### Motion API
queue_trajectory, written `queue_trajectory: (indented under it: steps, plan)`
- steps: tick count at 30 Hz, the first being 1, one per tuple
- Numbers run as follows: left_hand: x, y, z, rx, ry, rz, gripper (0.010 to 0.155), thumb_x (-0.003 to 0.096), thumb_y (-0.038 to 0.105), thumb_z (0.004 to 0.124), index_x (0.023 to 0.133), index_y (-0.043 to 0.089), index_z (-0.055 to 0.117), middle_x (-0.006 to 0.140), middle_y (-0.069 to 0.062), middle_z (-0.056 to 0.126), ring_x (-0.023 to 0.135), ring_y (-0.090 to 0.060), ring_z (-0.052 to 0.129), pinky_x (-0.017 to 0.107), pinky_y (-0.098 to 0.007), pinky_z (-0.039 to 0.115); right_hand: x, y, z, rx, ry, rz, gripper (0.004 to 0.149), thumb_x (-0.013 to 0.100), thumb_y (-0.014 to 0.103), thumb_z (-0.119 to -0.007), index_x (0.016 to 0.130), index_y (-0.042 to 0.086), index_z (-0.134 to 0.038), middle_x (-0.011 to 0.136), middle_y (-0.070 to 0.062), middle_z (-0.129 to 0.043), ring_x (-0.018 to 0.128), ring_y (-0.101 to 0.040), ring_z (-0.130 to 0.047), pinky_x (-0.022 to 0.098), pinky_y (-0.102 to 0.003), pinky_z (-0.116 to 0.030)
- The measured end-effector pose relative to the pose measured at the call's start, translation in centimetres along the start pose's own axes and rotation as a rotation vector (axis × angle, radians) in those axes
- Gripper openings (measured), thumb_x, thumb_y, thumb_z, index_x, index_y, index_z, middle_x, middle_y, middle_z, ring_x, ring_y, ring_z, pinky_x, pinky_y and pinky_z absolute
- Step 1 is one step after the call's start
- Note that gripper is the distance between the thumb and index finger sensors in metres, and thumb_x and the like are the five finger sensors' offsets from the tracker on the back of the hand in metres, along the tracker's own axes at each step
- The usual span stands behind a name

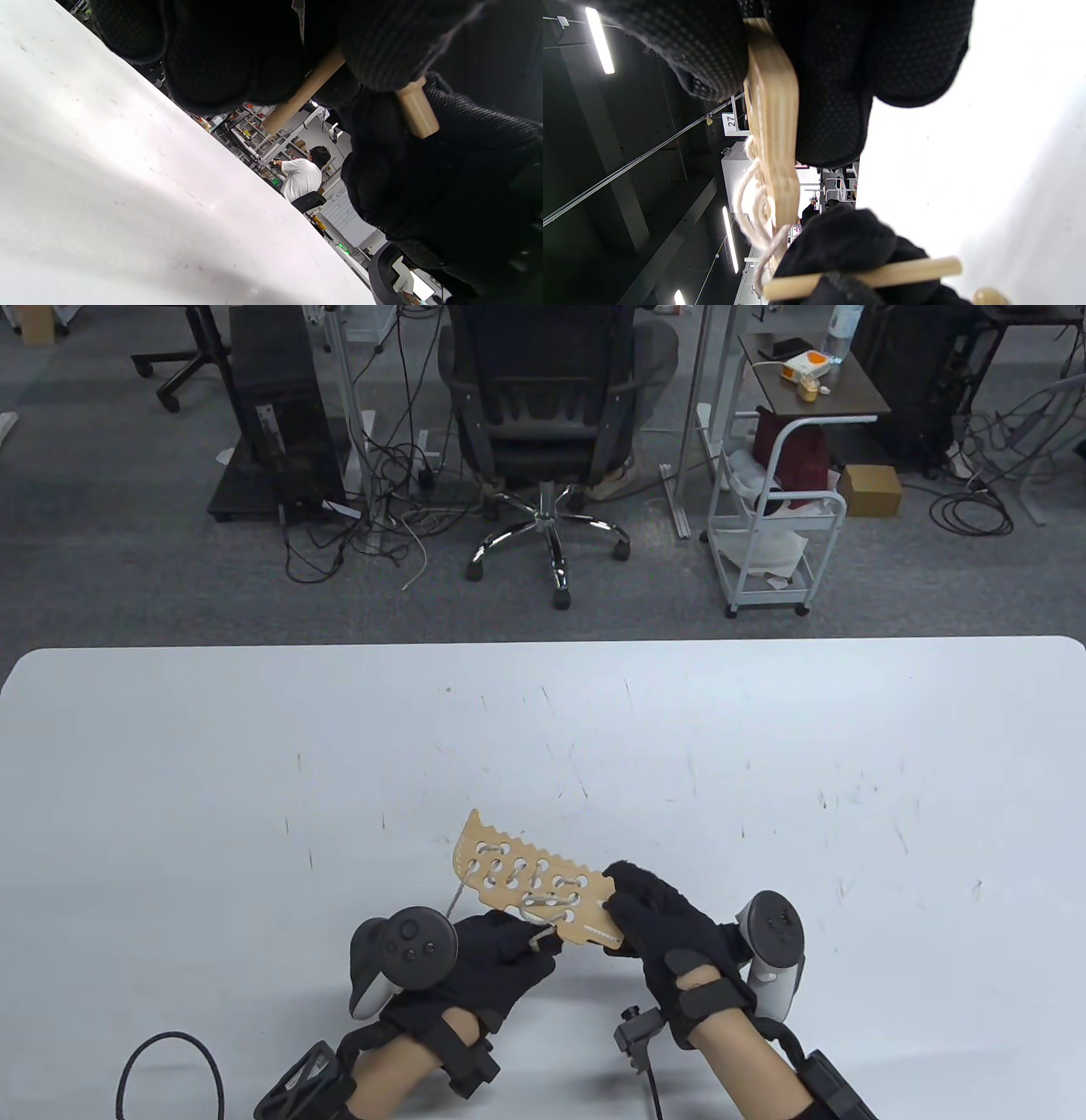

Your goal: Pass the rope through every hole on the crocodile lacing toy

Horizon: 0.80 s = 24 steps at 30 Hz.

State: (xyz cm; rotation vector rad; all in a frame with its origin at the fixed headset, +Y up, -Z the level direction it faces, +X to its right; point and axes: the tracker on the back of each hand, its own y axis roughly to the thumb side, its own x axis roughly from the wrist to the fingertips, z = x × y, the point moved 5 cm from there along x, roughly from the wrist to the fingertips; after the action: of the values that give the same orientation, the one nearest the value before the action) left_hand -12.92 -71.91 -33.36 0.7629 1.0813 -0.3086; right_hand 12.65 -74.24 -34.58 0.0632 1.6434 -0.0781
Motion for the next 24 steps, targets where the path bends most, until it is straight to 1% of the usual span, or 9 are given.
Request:
queue_trajectory:
  steps: [13,24]
  plan:
    - [-0.4,-0.1,-2.0,-0.022,0.077,0.005,0.046,0.0411,0.052,0.086,0.085,0.04,0.089,0.082,0.001,0.092,0.062,-0.022,0.096,0.066,-0.051,0.071,0.7,-0.4,1.7,-0.032,-0.061,-0.013,0.054,0.047,0.033,-0.085,0.092,0.009,-0.071,0.078,-0.01,-0.098,0.056,-0.022,-0.106,0.043,-0.042,-0.085]
    - [-0.5,-1.1,-3.7,-0.047,0.144,-0.017,0.045,0.041,0.052,0.085,0.085,0.04,0.089,0.082,0.001,0.092,0.063,-0.022,0.096,0.066,-0.051,0.071,1.0,-0.5,2.6,-0.039,-0.095,-0.026,0.054,0.047,0.033,-0.085,0.093,0.009,-0.071,0.078,-0.01,-0.097,0.056,-0.022,-0.106,0.043,-0.042,-0.085]
